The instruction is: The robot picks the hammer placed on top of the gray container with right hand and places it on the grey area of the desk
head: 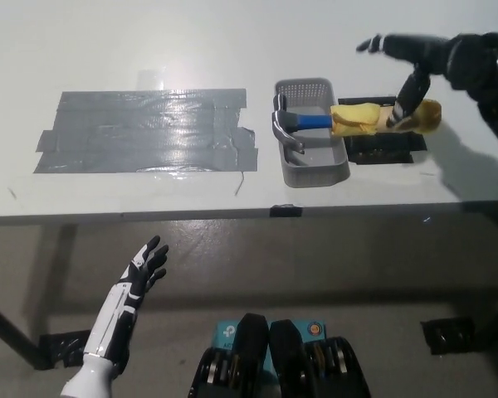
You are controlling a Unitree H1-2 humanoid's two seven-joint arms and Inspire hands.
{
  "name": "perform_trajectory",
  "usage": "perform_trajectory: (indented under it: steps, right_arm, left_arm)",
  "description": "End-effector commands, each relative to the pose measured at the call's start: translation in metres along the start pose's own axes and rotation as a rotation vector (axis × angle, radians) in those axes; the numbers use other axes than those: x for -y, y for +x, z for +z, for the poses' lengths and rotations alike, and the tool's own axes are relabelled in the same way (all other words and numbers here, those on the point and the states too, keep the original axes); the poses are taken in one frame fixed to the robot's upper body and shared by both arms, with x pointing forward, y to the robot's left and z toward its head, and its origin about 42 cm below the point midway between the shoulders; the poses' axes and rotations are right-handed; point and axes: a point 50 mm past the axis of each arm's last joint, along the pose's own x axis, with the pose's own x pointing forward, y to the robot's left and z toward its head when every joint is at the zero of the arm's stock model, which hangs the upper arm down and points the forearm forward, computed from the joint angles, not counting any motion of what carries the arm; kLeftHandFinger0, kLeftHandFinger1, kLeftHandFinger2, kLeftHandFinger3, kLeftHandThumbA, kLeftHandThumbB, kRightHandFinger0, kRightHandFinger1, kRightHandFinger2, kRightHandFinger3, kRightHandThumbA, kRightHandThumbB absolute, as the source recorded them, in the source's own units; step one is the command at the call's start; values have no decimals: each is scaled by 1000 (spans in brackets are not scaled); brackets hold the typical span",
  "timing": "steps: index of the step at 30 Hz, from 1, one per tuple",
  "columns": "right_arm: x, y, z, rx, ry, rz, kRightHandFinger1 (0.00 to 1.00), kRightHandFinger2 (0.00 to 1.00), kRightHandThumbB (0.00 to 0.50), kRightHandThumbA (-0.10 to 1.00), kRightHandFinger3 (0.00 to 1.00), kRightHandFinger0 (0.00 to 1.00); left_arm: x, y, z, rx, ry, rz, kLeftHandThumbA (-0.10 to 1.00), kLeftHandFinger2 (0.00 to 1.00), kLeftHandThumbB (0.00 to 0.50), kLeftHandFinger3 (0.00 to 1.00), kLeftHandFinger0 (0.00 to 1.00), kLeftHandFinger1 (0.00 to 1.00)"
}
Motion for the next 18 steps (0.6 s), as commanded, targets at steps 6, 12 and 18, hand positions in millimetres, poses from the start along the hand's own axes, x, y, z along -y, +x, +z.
perform_trajectory:
  steps: [6,12,18]
  right_arm:
    - [24,0,16,-34,-112,0,1000,1000,363,1000,1000,1000]
    - [19,8,24,-42,-110,10,1000,1000,386,1000,1000,1000]
    - [19,13,35,-42,-121,20,1000,1000,403,1000,1000,1000]
  left_arm:
    - [-3,6,13,58,16,-19,1000,1000,4,1000,1000,1000]
    - [-2,3,12,49,20,-15,1000,1000,23,1000,1000,1000]
    - [-2,5,15,55,30,-18,1000,1000,16,1000,1000,1000]
